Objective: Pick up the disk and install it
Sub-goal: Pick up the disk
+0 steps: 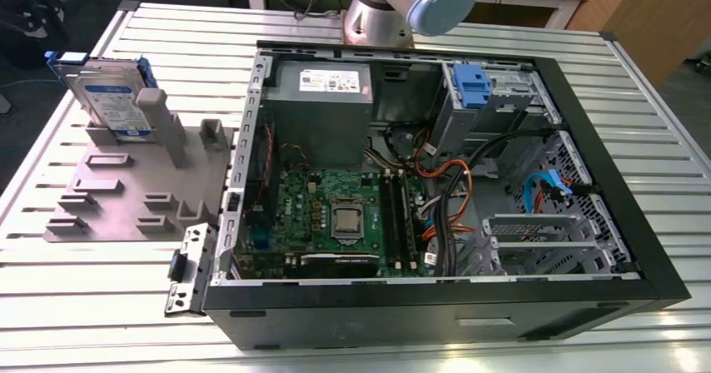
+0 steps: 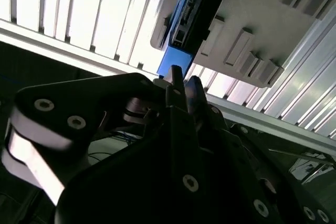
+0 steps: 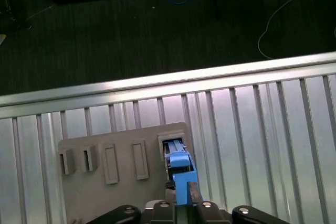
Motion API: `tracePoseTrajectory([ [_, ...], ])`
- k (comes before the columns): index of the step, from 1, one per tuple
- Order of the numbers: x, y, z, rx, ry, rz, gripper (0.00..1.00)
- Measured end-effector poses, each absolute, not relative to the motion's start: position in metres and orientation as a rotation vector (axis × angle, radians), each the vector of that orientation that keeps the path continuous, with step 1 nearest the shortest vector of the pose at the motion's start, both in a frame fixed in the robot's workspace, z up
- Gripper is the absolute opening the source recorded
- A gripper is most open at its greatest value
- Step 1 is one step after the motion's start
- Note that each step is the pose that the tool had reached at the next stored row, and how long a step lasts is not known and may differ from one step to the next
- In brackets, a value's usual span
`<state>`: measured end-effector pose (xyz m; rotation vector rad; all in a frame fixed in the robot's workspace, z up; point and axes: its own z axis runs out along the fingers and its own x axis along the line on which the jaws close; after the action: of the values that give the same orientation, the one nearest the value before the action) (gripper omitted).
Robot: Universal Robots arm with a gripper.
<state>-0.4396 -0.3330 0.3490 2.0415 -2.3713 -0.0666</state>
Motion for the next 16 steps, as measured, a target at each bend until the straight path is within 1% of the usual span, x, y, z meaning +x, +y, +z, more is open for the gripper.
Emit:
tracePoseTrajectory([
  [1,-0.440,-0.333,0.349,2.042,-2.371,-0.067,0.23],
  [3,-0.440,-0.333,0.349,2.043,-2.370,-0.067,0.35],
  [4,-0.440,-0.333,0.348,2.048,-2.365,-0.066,0.35],
  [6,-0.440,-0.333,0.347,2.072,-2.344,-0.066,0.47],
  [7,-0.440,-0.333,0.345,2.082,-2.336,-0.066,0.47],
  [9,-0.440,-0.332,0.342,2.088,-2.331,-0.065,0.58],
  [11,-0.440,-0.332,0.339,2.092,-2.328,-0.064,0.58],
  [12,-0.440,-0.331,0.338,2.096,-2.325,-0.064,0.65],
  [16,-0.440,-0.331,0.333,2.152,-2.275,-0.060,0.65],
])
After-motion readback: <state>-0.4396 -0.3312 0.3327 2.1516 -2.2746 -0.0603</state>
